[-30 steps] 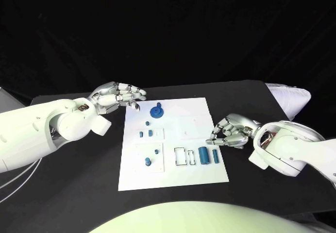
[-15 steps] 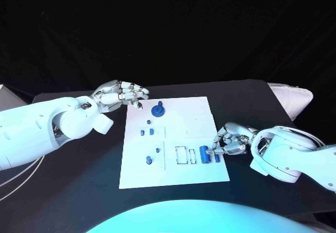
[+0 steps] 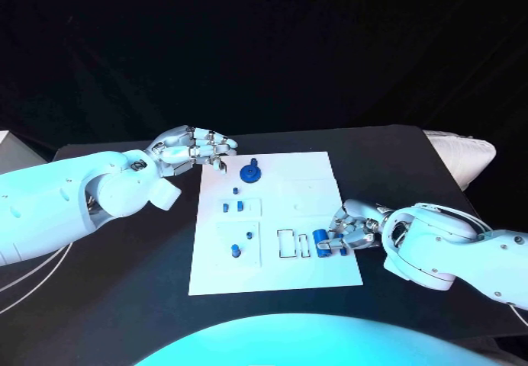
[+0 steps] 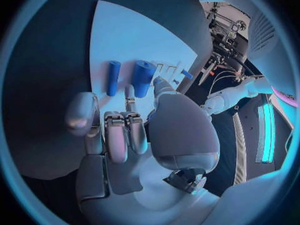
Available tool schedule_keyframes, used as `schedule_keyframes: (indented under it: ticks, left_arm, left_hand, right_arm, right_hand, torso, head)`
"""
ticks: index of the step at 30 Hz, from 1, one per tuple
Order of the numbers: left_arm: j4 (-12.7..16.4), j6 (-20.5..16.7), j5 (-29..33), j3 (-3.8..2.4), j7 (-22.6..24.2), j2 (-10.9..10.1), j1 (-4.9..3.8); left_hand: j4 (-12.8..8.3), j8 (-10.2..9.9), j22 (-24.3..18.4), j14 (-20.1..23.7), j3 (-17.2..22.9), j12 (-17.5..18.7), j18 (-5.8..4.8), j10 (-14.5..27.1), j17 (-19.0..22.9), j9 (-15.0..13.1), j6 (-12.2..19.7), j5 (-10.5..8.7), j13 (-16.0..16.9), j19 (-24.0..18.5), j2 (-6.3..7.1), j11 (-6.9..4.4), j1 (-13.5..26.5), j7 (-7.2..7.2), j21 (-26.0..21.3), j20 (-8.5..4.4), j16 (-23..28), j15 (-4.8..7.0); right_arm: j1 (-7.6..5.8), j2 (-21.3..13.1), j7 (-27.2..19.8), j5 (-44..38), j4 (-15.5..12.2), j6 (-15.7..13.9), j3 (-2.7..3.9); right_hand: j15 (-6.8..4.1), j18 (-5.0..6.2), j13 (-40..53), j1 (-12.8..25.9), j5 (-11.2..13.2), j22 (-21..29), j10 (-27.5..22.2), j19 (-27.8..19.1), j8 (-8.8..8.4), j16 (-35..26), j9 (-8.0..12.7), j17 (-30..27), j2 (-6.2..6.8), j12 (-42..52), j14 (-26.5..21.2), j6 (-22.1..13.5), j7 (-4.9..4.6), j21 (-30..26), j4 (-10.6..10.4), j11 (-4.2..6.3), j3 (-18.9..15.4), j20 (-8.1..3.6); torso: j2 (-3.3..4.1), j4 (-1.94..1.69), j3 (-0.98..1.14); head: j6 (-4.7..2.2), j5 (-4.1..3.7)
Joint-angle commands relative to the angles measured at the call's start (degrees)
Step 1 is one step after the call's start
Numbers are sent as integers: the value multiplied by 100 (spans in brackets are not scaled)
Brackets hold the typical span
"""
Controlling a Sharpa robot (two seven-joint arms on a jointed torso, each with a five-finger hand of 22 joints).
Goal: Assemble the parts on the task board
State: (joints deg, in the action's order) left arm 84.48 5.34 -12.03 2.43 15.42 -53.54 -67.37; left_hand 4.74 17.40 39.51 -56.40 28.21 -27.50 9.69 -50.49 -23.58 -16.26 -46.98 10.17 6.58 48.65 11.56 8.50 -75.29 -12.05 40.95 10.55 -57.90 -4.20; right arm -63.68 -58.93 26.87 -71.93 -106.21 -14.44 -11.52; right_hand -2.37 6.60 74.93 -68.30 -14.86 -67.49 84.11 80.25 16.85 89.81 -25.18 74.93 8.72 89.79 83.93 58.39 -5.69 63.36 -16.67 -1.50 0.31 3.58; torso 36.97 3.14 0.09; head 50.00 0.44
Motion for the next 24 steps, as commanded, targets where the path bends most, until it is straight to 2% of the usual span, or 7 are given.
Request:
schedule_keyframes:
  ticks: [1, 7, 12, 16, 20, 22, 24]
  left_arm:
    - [25, 104, -53, -2, 19, -2, 2]
    - [36, 120, -54, -2, -10, -15, 2]
    - [45, 94, -46, -2, -6, -25, 2]
    - [49, 85, -39, -2, -6, -31, 2]
    - [53, 82, -34, -2, -8, -35, 2]
    - [56, 81, -32, -2, -9, -38, 2]
    - [58, 79, -31, -2, -9, -42, 2]
  left_hand:
    - [16, -4, -11, -24, -24, -39, 80, 53, -10, 0, 18, 37, -3, 56, -9, 6, 15, -8, -27, -14, 24, -37]
    - [26, -3, -15, -31, -20, -42, 81, 57, -14, -1, 21, 41, -2, 70, -31, 6, 7, -9, -29, -15, 20, -36]
    - [117, -1, -39, -47, -53, -57, 79, 71, -24, 0, 32, 38, 0, 112, -76, 10, 64, -14, -52, -14, 10, -42]
    - [117, -1, -39, -47, -53, -57, 79, 71, -24, 0, 32, 38, 0, 112, -76, 10, 64, -14, -52, -14, 10, -42]
    - [156, 0, -52, -49, -74, -65, 78, 76, -28, -1, 35, 34, 2, 123, -84, 11, 90, -14, -67, -13, 8, -44]
    - [156, 0, -52, -49, -74, -65, 78, 76, -28, -1, 35, 34, 2, 123, -84, 11, 90, -14, -67, -13, 8, -44]
    - [156, 0, -52, -49, -74, -65, 78, 76, -28, -1, 35, 34, 2, 123, -84, 11, 90, -14, -67, -13, 8, -44]
  right_arm:
    - [32, 66, 188, -210, 45, 26, 0]
    - [68, 213, 314, -373, 160, -2, 0]
    - [121, 328, 496, -537, 264, 2, 1]
    - [165, 400, 566, -598, 314, 34, 1]
    - [189, 433, 588, -618, 334, 70, 1]
    - [198, 442, 574, -619, 343, 66, 1]
    - [203, 443, 555, -601, 346, 43, 2]
  right_hand:
    - [-4, -105, 1507, -13, -27, 12, 589, 4, 5, 19, -8, 1507, -66, 21, 607, -33, -3, -37, -8, 16, -38, -1]
    - [-1, -101, 1507, 16, -5, 19, 589, -10, 10, 19, -12, 1507, -84, 21, 607, -28, -3, -55, -10, 13, -99, 3]
    - [3, -93, 1507, 289, 119, 8, 589, -42, 28, 19, -31, 1507, -120, 21, 607, -17, -1, -80, -21, 13, -464, 11]
    - [-1, -90, 1507, 158, 102, 2, 589, -53, 41, 19, -41, 1507, -176, 21, 607, -10, 5, -90, -2, 18, -493, 11]
    - [-7, -90, 1507, -153, -350, -28, 589, -63, 52, 19, -53, 1507, -243, 21, 607, -12, 11, -89, 11, 25, -494, 5]
    - [-13, -90, 1507, -377, -806, -48, 589, -67, 44, 19, -49, 1507, -257, 21, 607, -18, 16, -88, 28, 30, -429, -1]
    - [-18, -92, 1507, -535, -852, -66, 589, -65, 32, 19, -38, 1507, -257, 21, 607, -13, 21, -81, 38, 36, -326, -3]
  torso:
    - [13, -2, -5]
    - [25, -8, -3]
    - [39, -13, 0]
    - [44, -11, -2]
    - [46, -12, -7]
    - [50, -14, -9]
    - [52, -19, -8]
  head:
    - [0, 15]
    - [0, 5]
    - [0, -7]
    - [0, 8]
    - [0, -13]
    - [0, -40]
    - [0, -50]
